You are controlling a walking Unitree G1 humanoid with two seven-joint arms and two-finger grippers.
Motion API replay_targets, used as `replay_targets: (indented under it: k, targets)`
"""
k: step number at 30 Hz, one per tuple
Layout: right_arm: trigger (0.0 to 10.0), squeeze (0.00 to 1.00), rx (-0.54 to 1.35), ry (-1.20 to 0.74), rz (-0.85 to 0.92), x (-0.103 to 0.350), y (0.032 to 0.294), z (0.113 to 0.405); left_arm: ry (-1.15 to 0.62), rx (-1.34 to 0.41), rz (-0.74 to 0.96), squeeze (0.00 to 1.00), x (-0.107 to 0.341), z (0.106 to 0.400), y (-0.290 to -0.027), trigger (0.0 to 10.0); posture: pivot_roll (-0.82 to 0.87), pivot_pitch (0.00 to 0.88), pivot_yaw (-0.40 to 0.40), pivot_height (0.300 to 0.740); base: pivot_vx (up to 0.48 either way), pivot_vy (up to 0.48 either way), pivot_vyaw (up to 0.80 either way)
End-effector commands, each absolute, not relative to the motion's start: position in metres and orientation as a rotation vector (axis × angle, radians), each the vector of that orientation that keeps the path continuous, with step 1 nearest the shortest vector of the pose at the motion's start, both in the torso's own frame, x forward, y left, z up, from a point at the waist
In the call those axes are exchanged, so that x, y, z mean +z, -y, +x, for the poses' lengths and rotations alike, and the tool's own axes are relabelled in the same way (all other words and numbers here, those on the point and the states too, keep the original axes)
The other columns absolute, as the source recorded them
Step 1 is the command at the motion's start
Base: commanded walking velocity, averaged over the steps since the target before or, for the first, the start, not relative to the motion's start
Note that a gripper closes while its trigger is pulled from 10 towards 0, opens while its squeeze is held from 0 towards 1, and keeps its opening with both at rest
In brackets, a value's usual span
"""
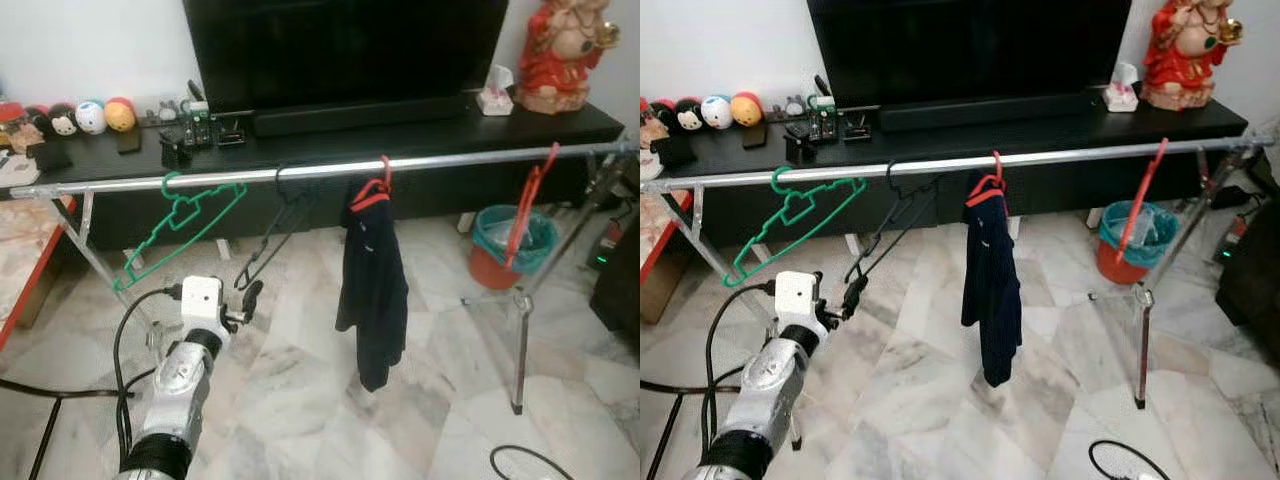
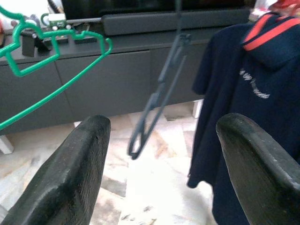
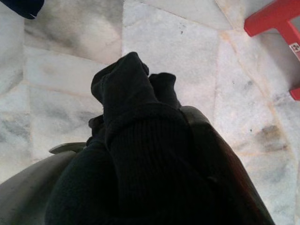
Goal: Hang hanger
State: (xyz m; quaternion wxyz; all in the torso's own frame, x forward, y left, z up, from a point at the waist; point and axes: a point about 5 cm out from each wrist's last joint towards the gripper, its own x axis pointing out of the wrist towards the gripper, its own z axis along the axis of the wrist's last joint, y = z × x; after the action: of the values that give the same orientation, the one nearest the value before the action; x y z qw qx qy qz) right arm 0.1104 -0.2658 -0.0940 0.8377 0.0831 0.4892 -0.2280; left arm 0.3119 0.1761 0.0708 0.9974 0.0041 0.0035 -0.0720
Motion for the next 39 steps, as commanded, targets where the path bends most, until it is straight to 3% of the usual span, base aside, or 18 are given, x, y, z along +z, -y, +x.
replay_targets:
  k: [1, 29, 39]
  targets:
    - [10.0, 0.00, -0.485, -1.026, 0.164, -0.0929, 0.2688, 0.1104, -0.005, -0.154, 0.007, 0.00, 0.0717, 0.3140, -0.1731, 10.0, -0.10, 0.000, 0.031, 0.740, 0.349, 0.000, 0.00]
    - [10.0, 0.00, -0.471, -1.027, 0.158, -0.0924, 0.2669, 0.1145, 0.020, -0.164, 0.002, 0.00, 0.0787, 0.3209, -0.1743, 10.0, -0.09, 0.000, 0.037, 0.740, 0.355, 0.000, 0.00]
    - [10.0, 0.00, -0.472, -1.020, 0.167, -0.0920, 0.2661, 0.1170, 0.007, -0.217, -0.032, 0.00, 0.0785, 0.3212, -0.1709, 10.0, -0.09, 0.000, 0.039, 0.740, 0.000, 0.000, 0.00]
